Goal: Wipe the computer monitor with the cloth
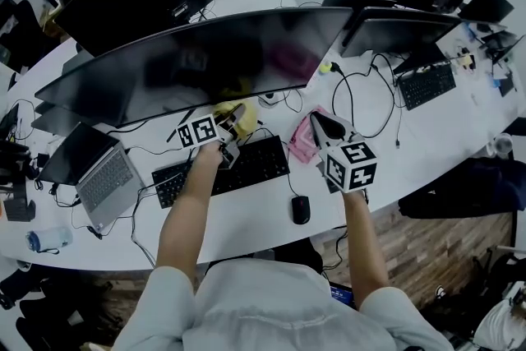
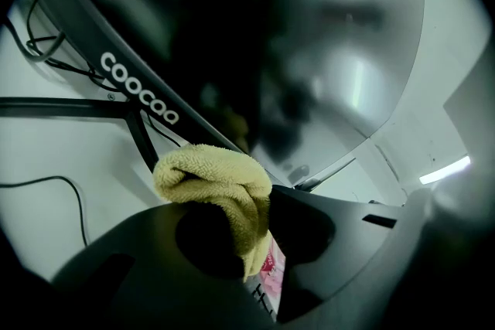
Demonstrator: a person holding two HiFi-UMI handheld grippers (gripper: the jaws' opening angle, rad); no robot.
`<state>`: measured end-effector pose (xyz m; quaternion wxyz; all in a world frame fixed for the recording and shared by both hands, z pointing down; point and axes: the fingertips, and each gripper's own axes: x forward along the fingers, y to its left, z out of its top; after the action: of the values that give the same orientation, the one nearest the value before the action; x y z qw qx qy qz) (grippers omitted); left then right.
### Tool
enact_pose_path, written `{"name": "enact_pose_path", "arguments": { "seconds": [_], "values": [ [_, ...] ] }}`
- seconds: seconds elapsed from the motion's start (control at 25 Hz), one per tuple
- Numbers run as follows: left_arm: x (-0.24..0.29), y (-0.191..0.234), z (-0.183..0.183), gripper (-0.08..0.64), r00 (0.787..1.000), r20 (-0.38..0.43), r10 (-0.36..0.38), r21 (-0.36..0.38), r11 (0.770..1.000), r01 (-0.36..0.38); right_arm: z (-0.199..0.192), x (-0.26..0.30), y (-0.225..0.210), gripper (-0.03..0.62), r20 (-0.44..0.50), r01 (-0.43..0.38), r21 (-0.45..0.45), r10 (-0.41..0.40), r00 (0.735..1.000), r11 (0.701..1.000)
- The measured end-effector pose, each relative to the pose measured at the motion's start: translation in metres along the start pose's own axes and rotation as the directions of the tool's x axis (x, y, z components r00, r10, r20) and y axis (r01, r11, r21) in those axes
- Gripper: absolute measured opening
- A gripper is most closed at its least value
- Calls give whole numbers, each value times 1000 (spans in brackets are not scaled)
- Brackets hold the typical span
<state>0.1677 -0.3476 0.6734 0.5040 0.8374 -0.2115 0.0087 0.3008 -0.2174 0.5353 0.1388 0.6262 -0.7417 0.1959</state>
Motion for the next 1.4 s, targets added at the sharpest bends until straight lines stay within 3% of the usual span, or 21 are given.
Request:
{"name": "enact_pose_path", "arguments": {
  "seconds": [0.72,1.4],
  "values": [
    [80,-42,-33,83,1000,15,-3,-15,1000,3,-16,-27,-70,25,-19,-22,-9,22,1000,1000],
    [159,-85,-68,83,998,46,-46,-59,997,49,-32,-73,-140,25,-20,22,-15,-22,1000,1000]
  ]
}}
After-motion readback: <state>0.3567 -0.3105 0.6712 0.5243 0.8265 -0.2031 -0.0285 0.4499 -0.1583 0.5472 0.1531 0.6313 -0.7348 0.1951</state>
